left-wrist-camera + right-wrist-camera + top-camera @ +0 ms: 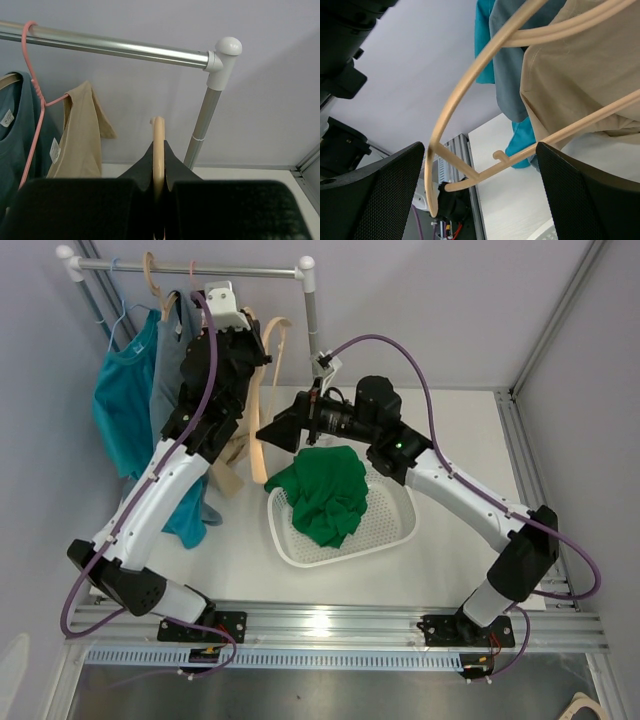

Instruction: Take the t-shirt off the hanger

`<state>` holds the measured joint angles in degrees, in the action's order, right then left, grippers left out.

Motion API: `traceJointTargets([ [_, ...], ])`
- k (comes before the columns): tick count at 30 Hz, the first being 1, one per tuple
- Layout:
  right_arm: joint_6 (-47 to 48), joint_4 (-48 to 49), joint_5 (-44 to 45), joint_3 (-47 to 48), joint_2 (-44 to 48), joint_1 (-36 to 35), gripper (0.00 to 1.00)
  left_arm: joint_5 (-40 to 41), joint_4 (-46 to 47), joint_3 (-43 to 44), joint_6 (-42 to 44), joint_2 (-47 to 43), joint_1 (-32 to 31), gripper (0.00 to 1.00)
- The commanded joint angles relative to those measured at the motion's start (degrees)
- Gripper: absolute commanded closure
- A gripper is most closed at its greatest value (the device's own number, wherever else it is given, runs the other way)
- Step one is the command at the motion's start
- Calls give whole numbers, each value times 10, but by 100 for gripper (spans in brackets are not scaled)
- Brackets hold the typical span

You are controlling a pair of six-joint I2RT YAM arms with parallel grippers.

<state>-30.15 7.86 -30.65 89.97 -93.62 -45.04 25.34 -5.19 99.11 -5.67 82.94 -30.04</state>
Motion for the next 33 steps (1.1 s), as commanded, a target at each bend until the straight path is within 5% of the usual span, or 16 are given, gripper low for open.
traceJointTargets([
  [1,40,-22,21,0,52,-3,2,7,32,23,21,4,1,99],
  [10,11,1,-22,18,28,-1,6,-6,20,30,-3,6,1,99],
  [13,-7,19,-40,29,3,-5,19,-6,19,30,-6,6,1,99],
  [20,-41,65,-61,40,-31,-7,23,-6,11,35,-14,3,1,99],
  [22,-48,73,-66,44,-38,-8,36,-8,13,31,-17,4,0,99],
  [23,-52,73,-70,49,-41,-8,54,-9,12,33,-18,5,0,99],
  [28,-55,81,-71,51,-43,-10,50,-11,13,28,-26,6,1,99],
  [31,-55,81,-69,52,-43,-11,59,-10,19,17,-30,6,1,99],
  [33,-55,81,-67,50,-44,-11,88,-11,19,13,-35,7,0,99],
])
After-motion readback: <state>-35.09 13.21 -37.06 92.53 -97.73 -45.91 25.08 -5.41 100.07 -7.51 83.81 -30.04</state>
